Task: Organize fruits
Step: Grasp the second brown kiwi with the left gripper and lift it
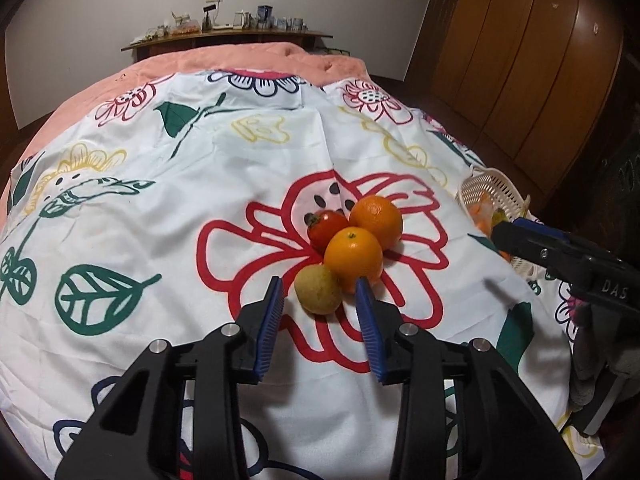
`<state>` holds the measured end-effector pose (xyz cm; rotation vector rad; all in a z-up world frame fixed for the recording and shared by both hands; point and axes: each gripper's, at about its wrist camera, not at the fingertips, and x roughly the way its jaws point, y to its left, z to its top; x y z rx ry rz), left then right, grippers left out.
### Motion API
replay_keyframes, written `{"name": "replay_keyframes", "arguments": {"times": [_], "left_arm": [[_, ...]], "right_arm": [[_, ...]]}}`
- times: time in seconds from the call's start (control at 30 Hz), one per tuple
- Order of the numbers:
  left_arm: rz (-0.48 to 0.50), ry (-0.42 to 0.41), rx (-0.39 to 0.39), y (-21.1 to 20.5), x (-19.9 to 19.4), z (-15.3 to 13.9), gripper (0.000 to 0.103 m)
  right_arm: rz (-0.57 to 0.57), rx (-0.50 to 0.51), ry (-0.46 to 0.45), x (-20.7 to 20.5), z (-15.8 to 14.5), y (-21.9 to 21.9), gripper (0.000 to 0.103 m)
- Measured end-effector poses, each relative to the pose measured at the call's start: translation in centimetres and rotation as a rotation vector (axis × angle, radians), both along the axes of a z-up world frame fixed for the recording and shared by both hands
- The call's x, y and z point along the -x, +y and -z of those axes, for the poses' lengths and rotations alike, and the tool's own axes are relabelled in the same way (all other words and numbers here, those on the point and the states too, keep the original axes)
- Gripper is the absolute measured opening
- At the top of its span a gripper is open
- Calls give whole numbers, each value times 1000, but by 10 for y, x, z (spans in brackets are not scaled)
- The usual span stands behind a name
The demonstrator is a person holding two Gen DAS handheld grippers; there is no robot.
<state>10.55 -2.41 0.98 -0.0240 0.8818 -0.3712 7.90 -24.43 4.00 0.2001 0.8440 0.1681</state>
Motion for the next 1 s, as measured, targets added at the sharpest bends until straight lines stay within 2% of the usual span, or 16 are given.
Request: {"name": "replay_keyframes", "arguments": {"times": [0.17, 0.37, 0.47, 0.77, 1.0], "left_arm": [[23, 23, 10, -1, -5, 5, 37], [23, 36, 39, 3, -7, 8, 26], [18, 29, 55, 5, -6, 8, 26], [-20, -111, 18, 5, 17, -10, 26], [-57, -127, 39, 13, 22, -13, 26]], "right_arm": [[-1, 1, 1, -1, 1, 1, 77], [0, -1, 3, -1, 1, 1, 77], [-1, -1, 3, -1, 1, 1, 77], [-30, 25, 16, -4, -1, 7, 77], [-98, -16, 69, -20, -2, 25, 77]]}}
